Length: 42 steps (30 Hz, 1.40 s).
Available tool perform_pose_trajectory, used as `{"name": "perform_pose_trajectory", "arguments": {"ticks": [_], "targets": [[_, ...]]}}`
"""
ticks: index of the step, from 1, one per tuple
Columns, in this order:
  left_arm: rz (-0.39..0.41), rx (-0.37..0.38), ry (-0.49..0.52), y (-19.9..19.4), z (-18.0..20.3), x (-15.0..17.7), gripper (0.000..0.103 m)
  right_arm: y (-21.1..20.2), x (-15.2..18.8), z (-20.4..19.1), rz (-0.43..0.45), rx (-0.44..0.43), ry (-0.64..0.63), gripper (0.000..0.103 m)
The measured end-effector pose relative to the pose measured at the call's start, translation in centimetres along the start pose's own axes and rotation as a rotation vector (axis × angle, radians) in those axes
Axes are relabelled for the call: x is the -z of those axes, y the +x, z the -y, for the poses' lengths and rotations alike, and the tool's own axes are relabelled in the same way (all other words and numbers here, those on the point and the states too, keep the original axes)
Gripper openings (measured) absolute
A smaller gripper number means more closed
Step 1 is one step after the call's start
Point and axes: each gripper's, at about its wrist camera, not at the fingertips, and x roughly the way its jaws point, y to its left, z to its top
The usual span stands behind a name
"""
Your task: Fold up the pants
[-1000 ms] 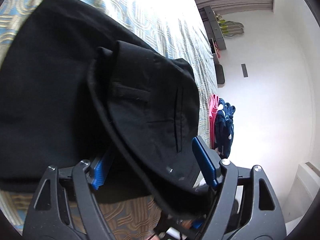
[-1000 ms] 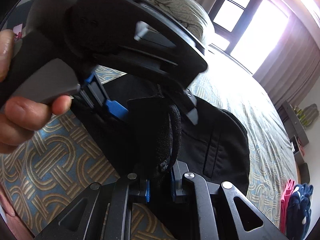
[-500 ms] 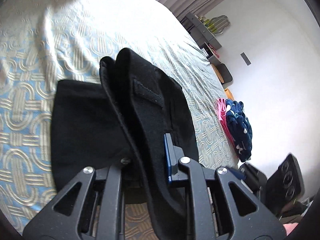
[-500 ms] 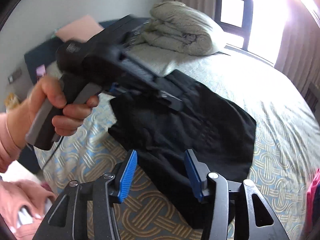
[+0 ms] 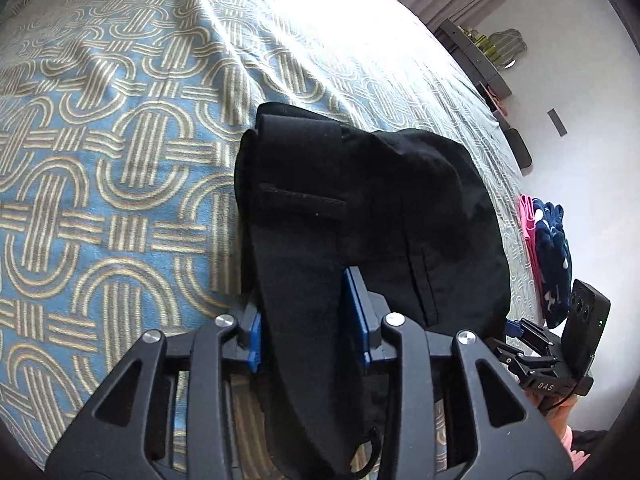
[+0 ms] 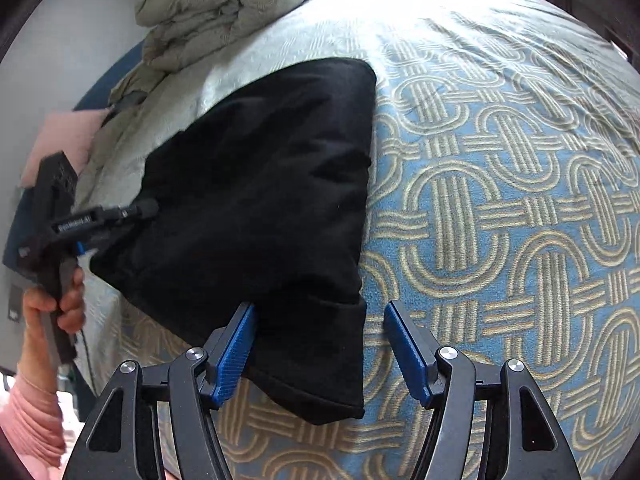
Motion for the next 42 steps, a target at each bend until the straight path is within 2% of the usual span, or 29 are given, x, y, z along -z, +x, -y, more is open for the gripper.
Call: {"name": "perform_pose_trajectory", "arguments": {"ticks": [2,5,10,14,15,16,17,20,22,25,27,30,32,34,36,37,38,42], "targets": [[0.009,-0.020,0.007,-0.1,0.2,-0.2,0.040,0.4,0.3,-0.5,-0.002,0.027,-0.018,0.067],[0.030,-0.013,-0.004,-0.9,0.4,-0.8,0.040,0.2,0.5,-0.8,0.005,0.021,-0.015,0.067],[0.027,-0.032,-0.001,-0.7,0.7,-1.8,0.040,-1.3,-0.9,1.0,0.039,-0.016,0.032,0.067],[0.015,-0.045,-0.025,0.6,0.5,-2.3,0.042,-1.2,-2.7,1.9,0.061,-0.100,0.107,0.065],[0.019,-0.047,-0.024,0.8,0.6,-2.4,0.042,-0.5,-2.8,1.9,0.040,-0.113,0.123,0.058],[0.024,-0.049,-0.015,0.9,0.8,-2.3,0.042,0.3,-2.7,1.9,0.009,-0.135,0.134,0.033],[0.026,-0.050,-0.003,1.0,1.0,-2.4,0.042,0.5,-2.3,1.9,0.001,-0.127,0.136,0.029],[0.021,-0.057,0.029,1.3,1.9,-2.4,0.042,-0.8,-1.2,1.8,0.056,-0.107,0.143,0.022],[0.023,-0.064,0.053,1.4,2.4,-2.3,0.042,-1.6,-0.2,2.3,0.079,-0.115,0.176,0.021],[0.021,-0.089,0.085,1.7,3.0,-2.4,0.043,-2.1,0.2,2.6,0.076,-0.106,0.185,0.023],[0.020,-0.096,0.094,1.8,3.1,-2.4,0.043,-2.4,-0.2,2.8,0.062,-0.094,0.169,0.030],[0.014,-0.080,0.079,1.8,2.6,-2.5,0.043,-2.6,-2.0,2.6,0.070,-0.058,0.146,0.050],[0.009,-0.077,0.070,1.8,2.5,-2.4,0.045,-2.5,-3.6,2.4,0.111,-0.048,0.149,0.064],[-0.001,-0.079,0.064,1.6,2.4,-2.2,0.047,-1.6,-5.6,2.4,0.122,-0.082,0.154,0.067],[-0.010,-0.085,0.065,1.2,2.2,-2.0,0.052,-0.2,-7.6,2.5,0.090,-0.114,0.166,0.067],[-0.017,-0.095,0.068,1.1,2.1,-1.8,0.059,0.6,-8.4,2.5,0.078,-0.117,0.171,0.067],[-0.012,-0.101,0.077,0.9,2.1,-1.5,0.064,1.4,-9.4,2.3,0.074,-0.113,0.172,0.067],[-0.061,-0.102,0.101,1.3,1.8,-0.5,0.067,3.9,-12.3,2.3,0.103,-0.048,0.137,0.067]]}}
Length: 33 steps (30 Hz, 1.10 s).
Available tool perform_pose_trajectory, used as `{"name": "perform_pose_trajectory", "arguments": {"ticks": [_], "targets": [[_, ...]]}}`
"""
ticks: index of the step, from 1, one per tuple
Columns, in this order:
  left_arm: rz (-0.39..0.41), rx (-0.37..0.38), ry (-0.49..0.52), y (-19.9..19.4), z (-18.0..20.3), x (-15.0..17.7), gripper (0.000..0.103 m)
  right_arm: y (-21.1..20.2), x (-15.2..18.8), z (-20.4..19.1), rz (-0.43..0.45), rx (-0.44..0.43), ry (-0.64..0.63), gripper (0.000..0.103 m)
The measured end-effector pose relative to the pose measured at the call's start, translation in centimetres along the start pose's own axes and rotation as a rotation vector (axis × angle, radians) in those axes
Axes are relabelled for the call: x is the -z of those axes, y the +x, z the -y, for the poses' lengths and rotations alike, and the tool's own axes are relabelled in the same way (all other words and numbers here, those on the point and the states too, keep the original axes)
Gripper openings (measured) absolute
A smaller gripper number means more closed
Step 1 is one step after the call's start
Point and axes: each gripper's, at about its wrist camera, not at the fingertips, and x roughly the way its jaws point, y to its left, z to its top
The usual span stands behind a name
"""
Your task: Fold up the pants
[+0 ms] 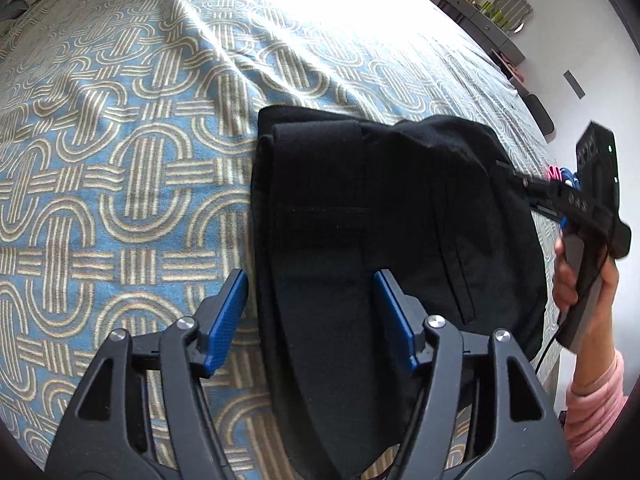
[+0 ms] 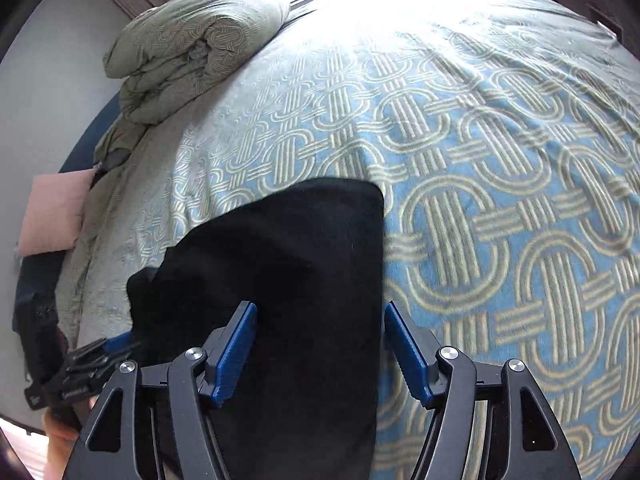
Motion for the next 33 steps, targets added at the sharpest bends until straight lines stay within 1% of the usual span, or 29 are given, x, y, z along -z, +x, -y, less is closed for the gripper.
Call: {"name": "perform_pose_trajectory", "arguments": {"ticks": [1,2,4,6,7,8,9,13,15,16,19,21,22,24,26,28,31,33], "targets": [[0.001,-0.001,-0.001,0.1,-0.1,0.1,0.069,0.6,-0.7,0.0,0.016,0.001,-0.002,0.062],[0.004,0.002,-0.008,0.1,-0.2,0.1,0.072,1.0,-1.3,0.3,0.032,-0.009,0.004,0.043],[0.003,0.016,-0.030,0.2,-0.5,0.0,0.072,2.0,-2.3,0.9,0.029,-0.031,0.048,0.038],[-0.007,0.028,-0.044,0.5,-0.8,-0.2,0.073,2.3,-2.5,1.8,0.029,-0.047,0.092,0.037],[-0.011,0.035,-0.047,0.6,-0.9,-0.2,0.074,2.3,-2.6,2.1,0.026,-0.070,0.104,0.039],[-0.015,0.042,-0.050,0.7,-1.1,-0.2,0.074,2.0,-2.4,2.4,0.022,-0.089,0.102,0.044],[-0.017,0.051,-0.052,0.8,-1.3,-0.3,0.075,1.6,-2.0,2.9,0.007,-0.103,0.093,0.045],[-0.024,0.073,-0.044,1.0,-1.1,-0.5,0.075,-0.9,0.2,4.6,-0.088,-0.176,0.091,0.061],[-0.024,0.093,-0.039,1.0,-1.2,-0.5,0.075,-2.0,2.1,5.0,-0.130,-0.232,0.081,0.065],[-0.022,0.103,-0.035,1.0,-1.5,-0.4,0.075,-2.4,3.2,5.1,-0.155,-0.247,0.064,0.066],[-0.020,0.131,-0.021,1.0,-1.9,-0.2,0.075,-2.7,6.1,4.4,-0.220,-0.272,-0.004,0.068],[-0.025,0.147,-0.010,1.0,-1.8,-0.2,0.070,-3.0,7.1,4.2,-0.199,-0.287,-0.037,0.073],[-0.026,0.152,-0.012,0.9,-1.6,-0.1,0.069,-3.0,7.3,4.1,-0.184,-0.293,-0.035,0.078],[-0.024,0.151,-0.006,0.9,-1.1,-0.2,0.069,-2.4,7.3,4.2,-0.167,-0.308,0.011,0.084],[-0.019,0.138,0.015,0.9,-0.8,0.0,0.069,-1.5,6.6,3.5,-0.145,-0.318,0.040,0.090],[-0.020,0.145,0.007,0.9,-1.0,-0.1,0.069,-1.1,5.9,2.8,-0.140,-0.299,0.030,0.091],[-0.028,0.157,-0.054,1.3,-1.9,-0.5,0.071,-1.1,5.5,1.8,-0.121,-0.250,0.048,0.089],[-0.020,0.157,-0.080,1.6,-2.2,-0.8,0.074,-1.0,5.3,1.0,-0.097,-0.238,0.007,0.089]]}}
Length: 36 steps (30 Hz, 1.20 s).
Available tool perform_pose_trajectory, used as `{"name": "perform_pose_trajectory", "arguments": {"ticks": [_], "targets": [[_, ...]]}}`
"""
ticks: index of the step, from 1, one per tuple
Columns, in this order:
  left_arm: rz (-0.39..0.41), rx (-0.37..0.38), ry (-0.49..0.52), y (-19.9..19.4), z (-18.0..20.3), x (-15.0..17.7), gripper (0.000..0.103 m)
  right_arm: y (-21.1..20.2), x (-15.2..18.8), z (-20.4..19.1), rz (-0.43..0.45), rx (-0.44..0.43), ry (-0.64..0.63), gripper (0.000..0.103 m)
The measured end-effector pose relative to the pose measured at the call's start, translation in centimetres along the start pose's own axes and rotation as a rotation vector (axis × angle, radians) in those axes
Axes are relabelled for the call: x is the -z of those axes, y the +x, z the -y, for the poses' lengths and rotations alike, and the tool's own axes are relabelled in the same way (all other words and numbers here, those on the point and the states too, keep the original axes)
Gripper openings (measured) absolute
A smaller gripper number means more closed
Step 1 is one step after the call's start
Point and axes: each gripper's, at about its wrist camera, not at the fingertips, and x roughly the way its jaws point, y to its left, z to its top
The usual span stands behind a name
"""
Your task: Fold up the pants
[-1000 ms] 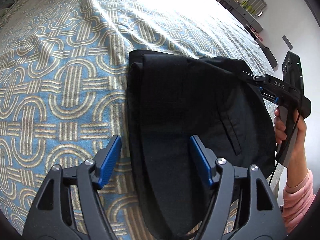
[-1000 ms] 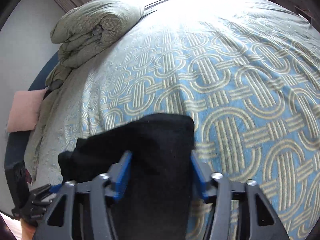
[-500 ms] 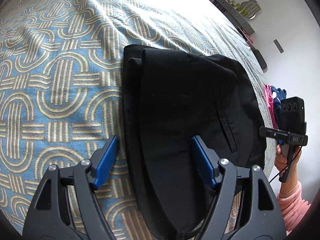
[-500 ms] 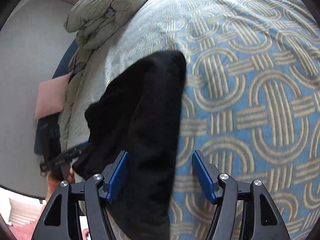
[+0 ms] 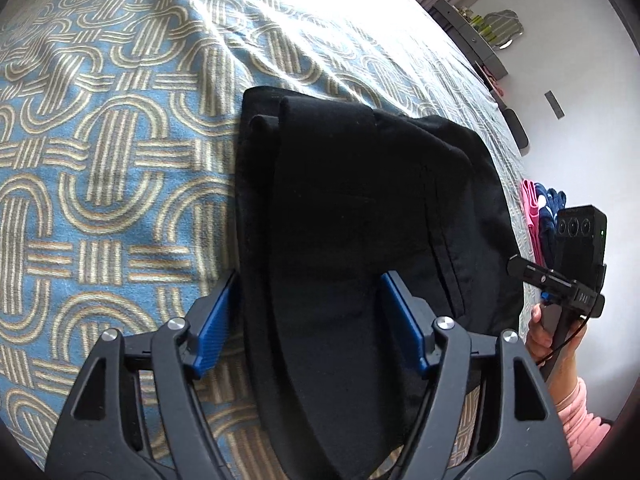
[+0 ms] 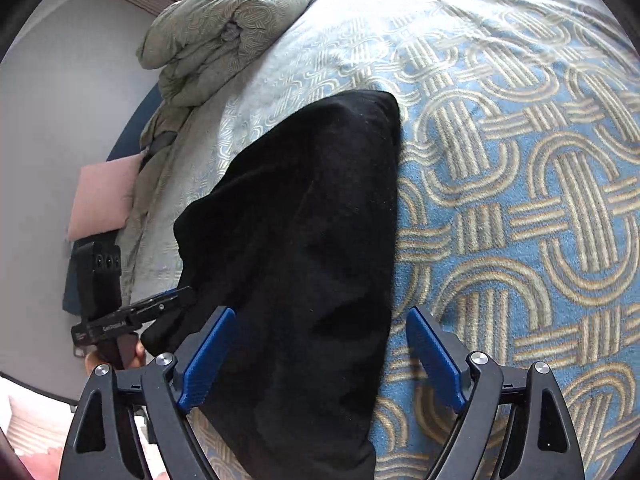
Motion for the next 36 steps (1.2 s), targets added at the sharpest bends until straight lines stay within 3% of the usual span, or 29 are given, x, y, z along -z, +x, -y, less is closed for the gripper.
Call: {"name": "perform_pose_trajectory", "arguments": {"ticks": [4,6,7,8,13,14,16,21,24,27,28,29,31,33,34,35,36], "targets": [[0.023,-0.024,0.034,0.5,0.7,-0.4,0.075,1.0,0.0,0.0,0.027,0.045,-0.066,0.085],[0.020,-0.003,0.051,0.3,1.0,-0.3,0.061,0.9,-0.1,-0.2,0.040,0.108,-0.045,0.061],[0.027,0.004,0.049,0.0,1.2,-0.2,0.055,0.8,-0.2,-0.2,0.043,0.131,-0.033,0.044],[0.033,0.006,0.049,-0.3,1.2,-0.1,0.047,0.4,-0.2,-0.1,0.043,0.119,-0.021,0.035],[0.070,-0.009,0.069,-1.5,1.5,0.3,0.039,-0.9,-0.4,-1.7,0.058,0.138,-0.051,0.028],[0.074,-0.030,0.085,-1.6,1.9,0.4,0.039,-1.1,-0.3,-1.9,0.062,0.139,-0.061,0.021],[0.078,-0.061,0.111,-1.6,2.6,0.5,0.039,-1.6,-0.3,-2.3,0.068,0.099,-0.065,0.020],[0.077,-0.087,0.125,-1.3,3.3,0.3,0.039,-1.6,-0.5,-2.6,0.055,0.119,-0.090,0.020],[0.071,-0.087,0.115,-1.1,3.2,0.3,0.040,-1.1,-0.8,-2.0,0.032,0.108,-0.052,0.025],[0.041,-0.120,0.090,-0.3,2.9,0.1,0.056,-0.4,-0.7,-0.8,0.008,0.099,-0.009,0.035],[0.029,-0.140,0.081,-0.1,2.4,0.2,0.071,-0.3,-0.5,-0.4,-0.005,0.100,0.007,0.041],[0.029,-0.150,0.070,0.2,2.0,0.1,0.076,0.0,-0.4,0.1,-0.022,0.092,0.027,0.047],[0.036,-0.116,0.058,0.3,1.6,0.1,0.076,0.5,-0.3,1.1,-0.025,0.041,0.072,0.051],[0.044,-0.078,0.050,0.3,1.5,0.1,0.065,0.7,-0.4,1.3,-0.016,0.027,0.091,0.052],[0.036,-0.018,0.049,0.3,1.6,0.1,0.042,0.7,-0.4,1.1,-0.008,0.037,0.087,0.040],[0.052,-0.006,0.048,-0.2,1.9,0.1,0.036,0.6,-0.5,0.6,0.006,0.055,0.076,0.029],[0.063,-0.009,0.066,-0.6,2.3,0.1,0.033,0.5,-0.5,-0.2,0.011,0.084,0.054,0.025]]}}
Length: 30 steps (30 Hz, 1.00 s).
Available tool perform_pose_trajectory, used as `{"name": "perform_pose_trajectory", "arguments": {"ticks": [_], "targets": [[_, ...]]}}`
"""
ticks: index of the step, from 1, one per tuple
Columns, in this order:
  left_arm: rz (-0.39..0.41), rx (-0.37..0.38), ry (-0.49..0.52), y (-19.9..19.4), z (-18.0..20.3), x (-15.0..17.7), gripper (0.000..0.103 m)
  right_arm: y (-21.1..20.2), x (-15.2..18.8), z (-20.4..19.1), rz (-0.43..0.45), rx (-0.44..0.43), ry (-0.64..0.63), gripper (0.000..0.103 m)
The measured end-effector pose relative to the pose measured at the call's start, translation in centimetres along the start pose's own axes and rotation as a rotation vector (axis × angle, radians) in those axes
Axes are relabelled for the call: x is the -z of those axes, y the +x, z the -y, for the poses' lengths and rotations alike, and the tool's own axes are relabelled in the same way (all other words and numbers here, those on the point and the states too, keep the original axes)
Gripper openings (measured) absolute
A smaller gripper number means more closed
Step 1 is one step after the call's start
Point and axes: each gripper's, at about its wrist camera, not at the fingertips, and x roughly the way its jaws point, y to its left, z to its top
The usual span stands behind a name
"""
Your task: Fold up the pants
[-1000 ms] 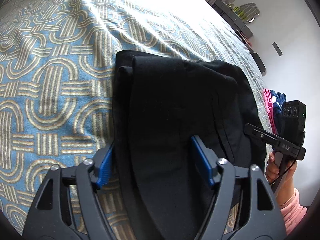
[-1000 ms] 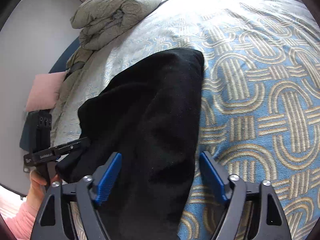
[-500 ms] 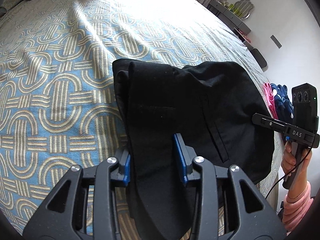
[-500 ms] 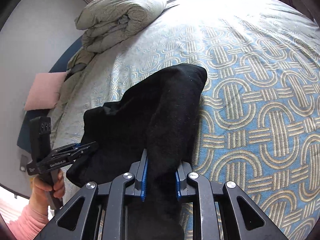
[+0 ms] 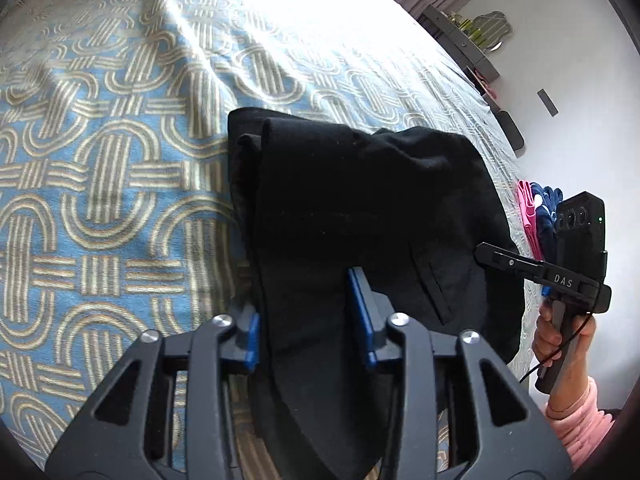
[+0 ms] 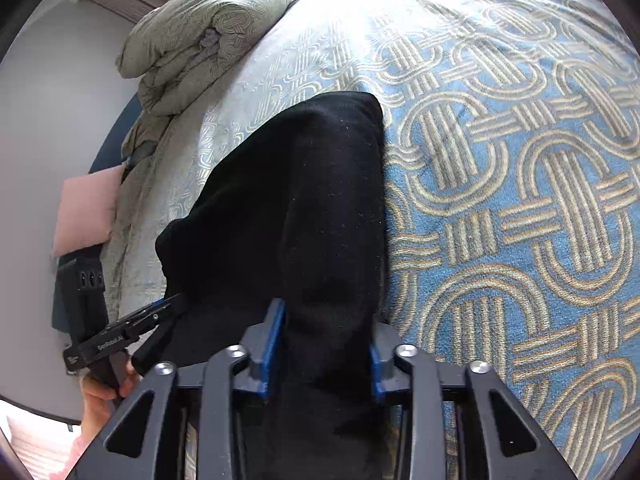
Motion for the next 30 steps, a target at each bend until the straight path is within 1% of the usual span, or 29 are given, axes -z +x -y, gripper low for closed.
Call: {"name": "perform_pose_trajectory", "arguments": {"ticks": [1,3,4,7,9,11,14,16,18,21,27,30], "targets": [[0.016,0.003,0.020,-0.5,0.4,0.0,0.029,-0.3,0.1,-1.1,0.018,0.038,-0.037,0.020],[0.039,0.018,0.021,-1.5,0.9,-0.2,0.026,-1.4,0.3,-3.0,0.054,0.070,-0.106,0.016],[0.047,0.025,0.020,-1.9,1.2,-0.3,0.025,-2.1,0.3,-3.9,0.072,0.068,-0.128,0.015],[0.067,0.019,0.042,-3.0,2.6,-0.8,0.025,-4.2,0.0,-5.4,0.106,0.026,-0.148,0.014],[0.080,0.027,0.070,-3.7,4.1,-1.4,0.025,-5.7,-0.2,-6.2,0.130,0.029,-0.167,0.014],[0.095,0.035,0.110,-4.2,6.2,-2.1,0.025,-7.7,-0.2,-6.4,0.163,0.032,-0.177,0.014],[0.104,0.068,0.183,-4.6,9.9,-3.7,0.025,-11.4,-0.1,-5.7,0.225,0.027,-0.171,0.014],[0.097,0.103,0.246,-4.3,13.7,-5.1,0.025,-14.4,0.1,-4.6,0.276,0.038,-0.152,0.014],[0.083,0.134,0.311,-3.7,17.2,-6.0,0.025,-17.5,0.8,-2.7,0.328,0.051,-0.114,0.014],[0.054,0.198,0.422,-2.2,24.0,-7.5,0.025,-22.9,1.9,0.5,0.413,0.097,-0.057,0.014],[0.041,0.320,0.687,1.7,41.4,-9.5,0.025,-34.9,4.1,6.9,0.613,0.257,0.068,0.014],[0.016,0.370,0.765,4.8,49.2,-10.4,0.025,-40.5,5.4,10.3,0.705,0.371,0.119,0.014]]}}
